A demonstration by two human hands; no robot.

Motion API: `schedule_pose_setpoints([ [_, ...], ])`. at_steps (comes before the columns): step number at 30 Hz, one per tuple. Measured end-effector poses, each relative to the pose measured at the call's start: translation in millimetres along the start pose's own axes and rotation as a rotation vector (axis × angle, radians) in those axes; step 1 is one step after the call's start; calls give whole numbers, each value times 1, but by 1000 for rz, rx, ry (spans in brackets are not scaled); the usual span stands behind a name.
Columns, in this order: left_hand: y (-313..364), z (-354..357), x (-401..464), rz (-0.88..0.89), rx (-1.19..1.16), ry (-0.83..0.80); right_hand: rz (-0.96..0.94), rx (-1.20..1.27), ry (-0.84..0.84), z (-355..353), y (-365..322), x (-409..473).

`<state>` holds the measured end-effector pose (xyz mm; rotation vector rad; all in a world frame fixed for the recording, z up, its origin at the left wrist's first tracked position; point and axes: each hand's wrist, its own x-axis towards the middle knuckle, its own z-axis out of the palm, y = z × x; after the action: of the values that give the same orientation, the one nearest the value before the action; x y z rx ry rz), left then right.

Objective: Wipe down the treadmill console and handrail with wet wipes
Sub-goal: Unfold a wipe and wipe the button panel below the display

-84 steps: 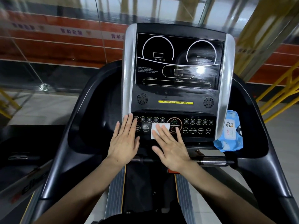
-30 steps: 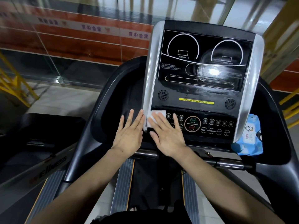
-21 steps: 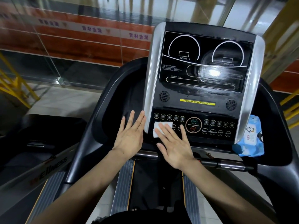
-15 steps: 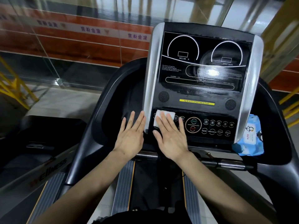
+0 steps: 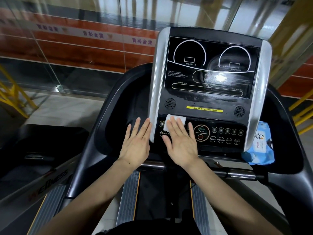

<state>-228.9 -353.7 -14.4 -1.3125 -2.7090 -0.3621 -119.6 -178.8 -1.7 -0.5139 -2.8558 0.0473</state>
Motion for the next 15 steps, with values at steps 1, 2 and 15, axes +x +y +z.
schedule_pose_setpoints([
  [1, 0, 0, 0, 0, 4, 2, -36, -2, 4, 1, -9, 6],
  [2, 1, 0, 0, 0, 7, 2, -67, -8, -7, 1, -16, 10],
  [15, 12, -4, 0, -36, -13, 42, 112, 17, -22, -1, 28, -12],
])
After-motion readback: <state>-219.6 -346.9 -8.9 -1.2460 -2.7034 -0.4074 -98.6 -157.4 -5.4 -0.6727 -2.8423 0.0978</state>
